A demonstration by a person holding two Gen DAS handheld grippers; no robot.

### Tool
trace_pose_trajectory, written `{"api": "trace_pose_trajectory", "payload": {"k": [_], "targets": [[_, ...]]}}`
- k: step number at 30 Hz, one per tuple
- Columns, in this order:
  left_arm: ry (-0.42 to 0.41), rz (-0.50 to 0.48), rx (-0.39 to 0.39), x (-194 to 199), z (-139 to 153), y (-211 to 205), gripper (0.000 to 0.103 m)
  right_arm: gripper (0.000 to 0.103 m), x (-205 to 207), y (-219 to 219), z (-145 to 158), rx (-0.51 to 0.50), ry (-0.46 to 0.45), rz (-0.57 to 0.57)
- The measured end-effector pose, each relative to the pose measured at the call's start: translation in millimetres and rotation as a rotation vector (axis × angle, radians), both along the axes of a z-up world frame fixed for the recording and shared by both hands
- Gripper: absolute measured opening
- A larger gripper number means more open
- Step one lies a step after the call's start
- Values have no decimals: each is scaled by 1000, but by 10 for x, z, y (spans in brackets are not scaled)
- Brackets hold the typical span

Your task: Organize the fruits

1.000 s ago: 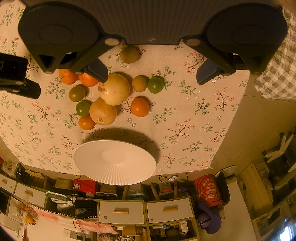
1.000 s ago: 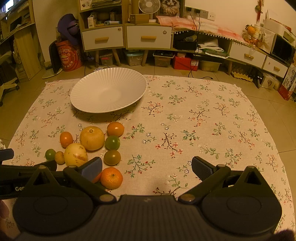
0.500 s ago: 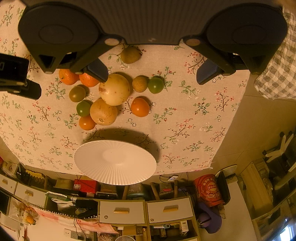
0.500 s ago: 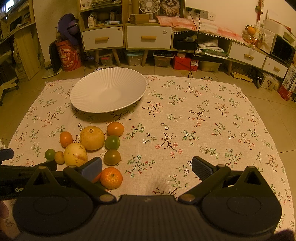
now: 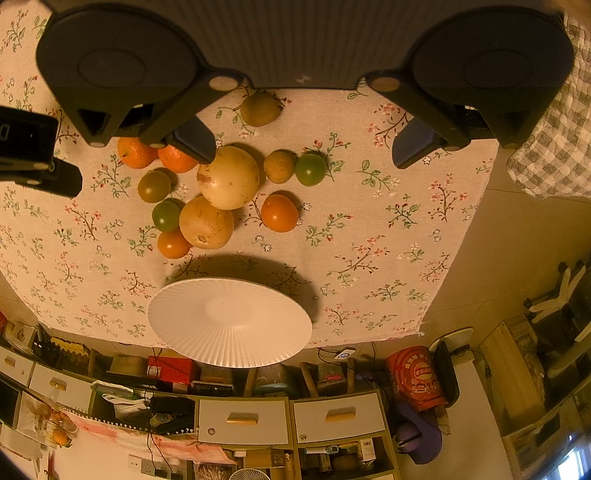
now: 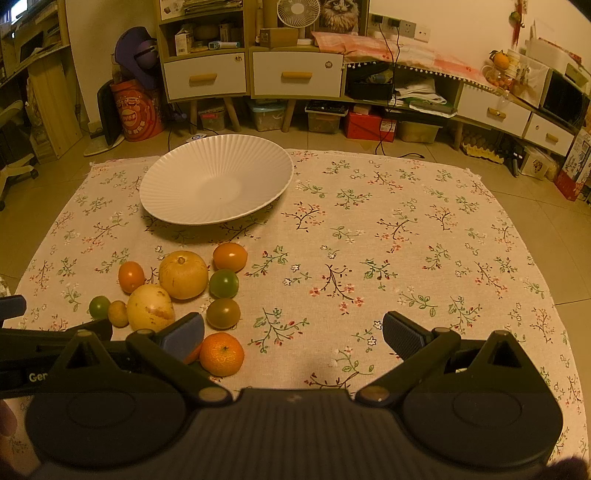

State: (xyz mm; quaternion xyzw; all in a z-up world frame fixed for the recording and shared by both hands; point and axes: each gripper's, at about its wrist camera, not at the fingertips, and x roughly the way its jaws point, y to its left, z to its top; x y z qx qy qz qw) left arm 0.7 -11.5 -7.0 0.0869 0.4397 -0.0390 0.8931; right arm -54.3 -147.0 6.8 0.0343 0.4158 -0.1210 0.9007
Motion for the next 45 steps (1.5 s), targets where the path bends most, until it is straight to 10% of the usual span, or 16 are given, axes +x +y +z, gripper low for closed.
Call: {"api": "trace_pose_trajectory", "payload": {"k": [21,45], "targets": [[-58,-37,42,51,-29,31,103,103,7,-76,20,30,-12,30],[84,-328,-81,771,-234,335,93,90,710,-112,-194,158,218,381]]}}
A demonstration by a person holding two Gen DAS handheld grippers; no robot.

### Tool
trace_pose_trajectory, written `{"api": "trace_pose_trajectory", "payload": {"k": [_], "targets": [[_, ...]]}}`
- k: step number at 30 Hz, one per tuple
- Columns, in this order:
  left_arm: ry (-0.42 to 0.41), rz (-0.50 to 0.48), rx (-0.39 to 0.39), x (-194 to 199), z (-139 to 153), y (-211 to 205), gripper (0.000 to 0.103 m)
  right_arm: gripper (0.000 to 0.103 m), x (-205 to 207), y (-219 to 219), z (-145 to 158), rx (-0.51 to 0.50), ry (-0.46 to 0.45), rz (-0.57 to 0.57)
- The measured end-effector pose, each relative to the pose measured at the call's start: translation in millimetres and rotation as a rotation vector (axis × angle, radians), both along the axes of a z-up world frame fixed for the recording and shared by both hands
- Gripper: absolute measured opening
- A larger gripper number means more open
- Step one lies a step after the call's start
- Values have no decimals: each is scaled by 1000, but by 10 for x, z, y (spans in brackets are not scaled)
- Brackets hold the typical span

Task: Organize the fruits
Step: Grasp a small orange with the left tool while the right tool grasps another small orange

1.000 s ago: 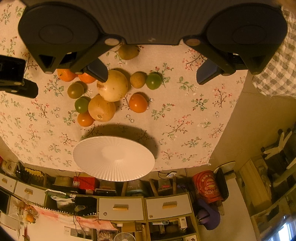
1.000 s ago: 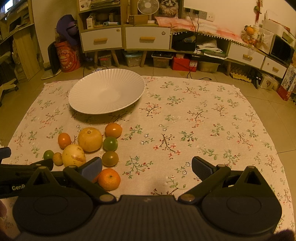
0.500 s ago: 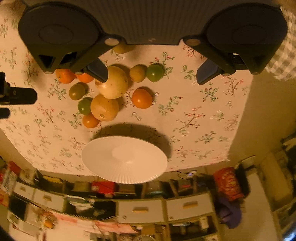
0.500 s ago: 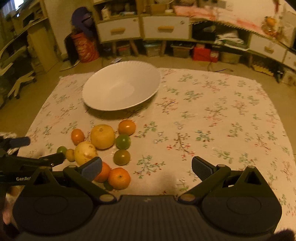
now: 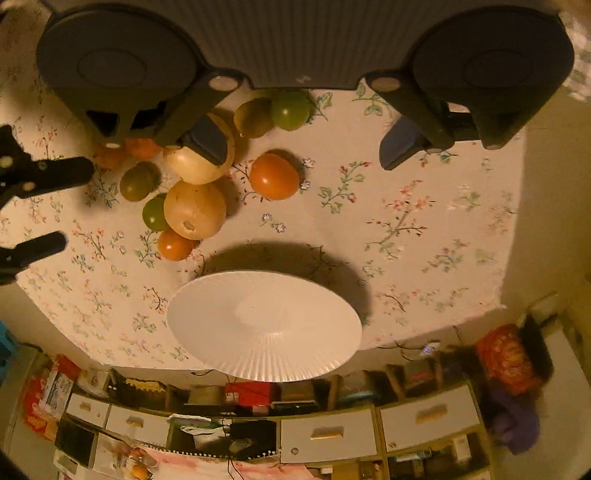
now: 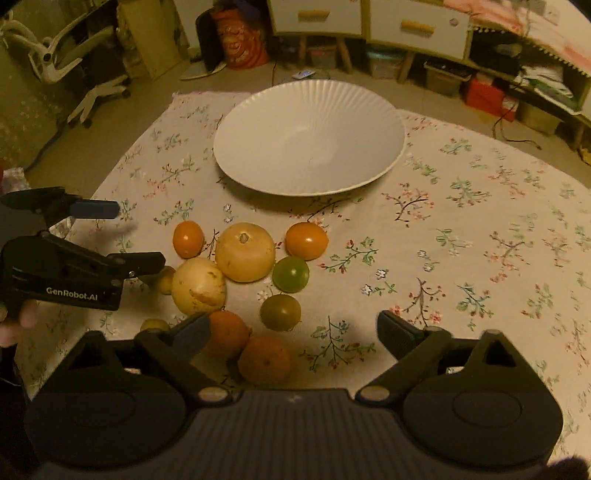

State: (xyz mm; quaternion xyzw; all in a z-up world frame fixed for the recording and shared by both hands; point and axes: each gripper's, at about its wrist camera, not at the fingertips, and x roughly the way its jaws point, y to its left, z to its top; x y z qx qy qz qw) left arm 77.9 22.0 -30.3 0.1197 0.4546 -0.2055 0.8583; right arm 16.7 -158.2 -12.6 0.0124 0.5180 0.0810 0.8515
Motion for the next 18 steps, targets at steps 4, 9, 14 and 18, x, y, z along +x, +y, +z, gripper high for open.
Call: {"api": "trace_pose_trajectory", "payload": {"k": [4,9,14,18], "targets": [[4,-13,-20,96,-106,45,86,78,91,-101,-102,47,-22,4],[6,-18,-76,189,-188,141,77,68,184,-319,-206,126,-85,-56],[17,-62,-158,228,-187,157,65,58,205,-408,-287,169,-132,-61],[27,-81,-181,243,-182,135,59,51,211,-369,-319,178,-159,-42]]}}
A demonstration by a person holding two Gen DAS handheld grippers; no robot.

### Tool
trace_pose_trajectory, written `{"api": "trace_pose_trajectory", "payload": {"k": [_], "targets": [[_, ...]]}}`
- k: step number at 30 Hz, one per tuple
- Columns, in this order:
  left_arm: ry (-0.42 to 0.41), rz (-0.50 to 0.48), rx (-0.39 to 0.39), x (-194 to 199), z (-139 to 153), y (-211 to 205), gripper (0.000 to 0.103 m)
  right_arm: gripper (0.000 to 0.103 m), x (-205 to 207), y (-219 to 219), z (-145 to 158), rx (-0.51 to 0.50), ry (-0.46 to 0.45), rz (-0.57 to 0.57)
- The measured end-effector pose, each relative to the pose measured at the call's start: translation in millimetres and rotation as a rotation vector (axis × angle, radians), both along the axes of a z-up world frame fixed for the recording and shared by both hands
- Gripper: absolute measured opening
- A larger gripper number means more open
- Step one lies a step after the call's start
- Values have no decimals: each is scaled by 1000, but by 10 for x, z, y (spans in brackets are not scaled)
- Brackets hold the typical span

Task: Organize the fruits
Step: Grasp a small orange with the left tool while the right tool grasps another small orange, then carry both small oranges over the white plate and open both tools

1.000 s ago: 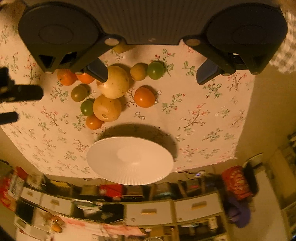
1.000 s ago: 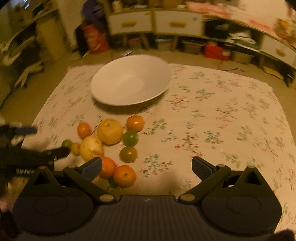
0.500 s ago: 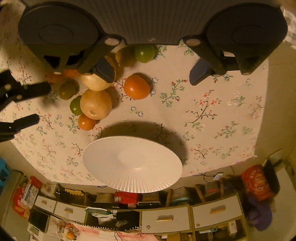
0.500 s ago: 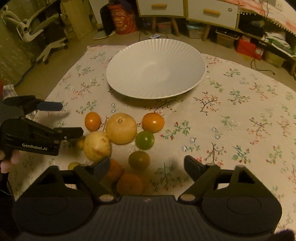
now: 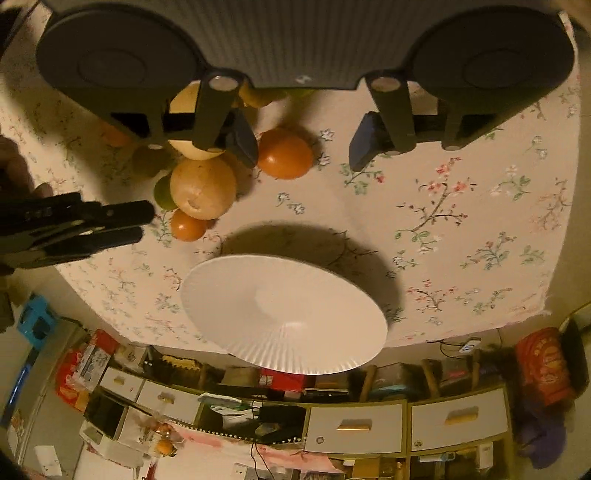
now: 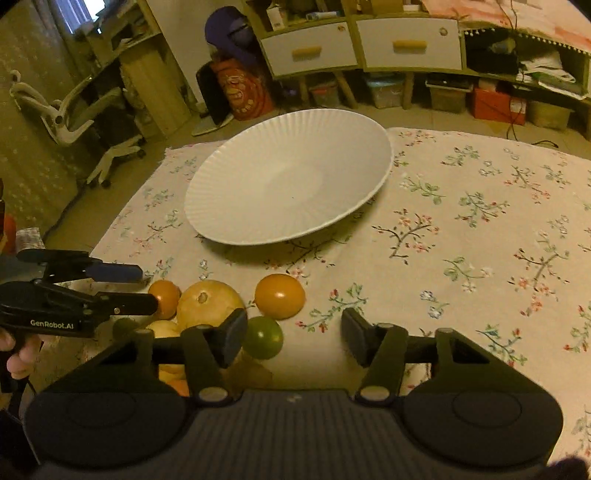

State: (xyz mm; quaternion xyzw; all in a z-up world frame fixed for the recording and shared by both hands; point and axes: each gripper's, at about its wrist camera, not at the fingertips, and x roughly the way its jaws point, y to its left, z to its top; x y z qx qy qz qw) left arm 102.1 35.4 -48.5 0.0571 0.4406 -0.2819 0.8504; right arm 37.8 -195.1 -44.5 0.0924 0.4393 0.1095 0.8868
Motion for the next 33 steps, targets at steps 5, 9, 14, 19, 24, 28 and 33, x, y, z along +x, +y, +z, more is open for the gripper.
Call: {"api": "trace_pose_trajectory", "payload": {"k": [5,9,14,19,24,28,33], "targets": [[51,2,-31,27,-40,13,51,41,44,57,-2,1,-27,11],[78,16,-44,48,-72,20,48,39,95,94,-56,-16,-21,11],[104,30,-54,63,-111,15,41,39,142,158,-97,-48,-12,15],[92,42,-54,65,-107,17,41,39,194,215,-114,-61,-15,16],[85,68,-57,83,-122,16,43,36,216,233,-150,-68,-9,15],[64,74,-50,77,-128,2,45,35,219,254,-169,-79,-10,13],[65,82,-62,88,-146,2,45,35,223,250,-168,-70,-10,12]]}}
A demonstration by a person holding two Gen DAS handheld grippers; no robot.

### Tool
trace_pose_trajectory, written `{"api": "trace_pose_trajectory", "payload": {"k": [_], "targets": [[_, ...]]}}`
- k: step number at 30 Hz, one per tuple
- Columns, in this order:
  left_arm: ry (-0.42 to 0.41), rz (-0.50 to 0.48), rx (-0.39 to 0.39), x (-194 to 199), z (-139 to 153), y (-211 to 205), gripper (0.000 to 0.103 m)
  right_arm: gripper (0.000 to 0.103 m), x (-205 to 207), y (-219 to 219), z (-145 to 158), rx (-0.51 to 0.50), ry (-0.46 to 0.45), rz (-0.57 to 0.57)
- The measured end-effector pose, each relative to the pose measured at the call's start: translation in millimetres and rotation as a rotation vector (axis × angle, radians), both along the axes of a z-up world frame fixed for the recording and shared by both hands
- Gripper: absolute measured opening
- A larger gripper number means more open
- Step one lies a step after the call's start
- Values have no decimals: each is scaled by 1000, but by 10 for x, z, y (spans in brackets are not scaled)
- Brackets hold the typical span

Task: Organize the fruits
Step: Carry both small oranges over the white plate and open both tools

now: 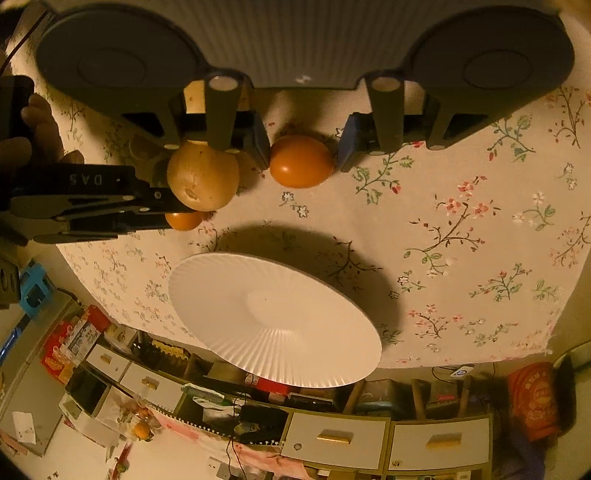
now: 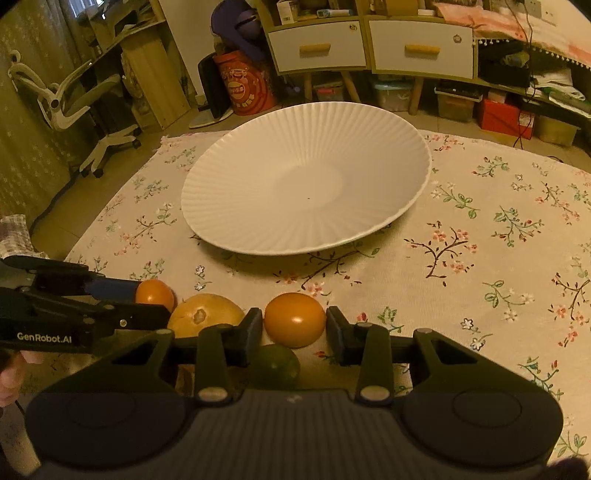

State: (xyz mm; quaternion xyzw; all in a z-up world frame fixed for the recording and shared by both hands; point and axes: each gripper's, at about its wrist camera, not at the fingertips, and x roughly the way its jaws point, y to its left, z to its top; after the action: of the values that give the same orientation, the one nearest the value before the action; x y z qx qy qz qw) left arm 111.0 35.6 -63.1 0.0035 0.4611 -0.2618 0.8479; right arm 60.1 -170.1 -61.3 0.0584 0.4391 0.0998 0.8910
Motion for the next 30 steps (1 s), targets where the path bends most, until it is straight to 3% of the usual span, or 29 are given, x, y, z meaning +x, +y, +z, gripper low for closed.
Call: {"api": "trace_pose_trajectory", "payload": {"k": [14,21,30], "targets": [[-23,7,9,-22,-2,-29,43,32,-9,17,3,-8,-14,14],[9,47,-24,30,32,50,43,32,-21,6,23,3,-8,9],[-61,73,4,-8,164,25,43,32,-57,-4,133,-1,-32,4]]}}
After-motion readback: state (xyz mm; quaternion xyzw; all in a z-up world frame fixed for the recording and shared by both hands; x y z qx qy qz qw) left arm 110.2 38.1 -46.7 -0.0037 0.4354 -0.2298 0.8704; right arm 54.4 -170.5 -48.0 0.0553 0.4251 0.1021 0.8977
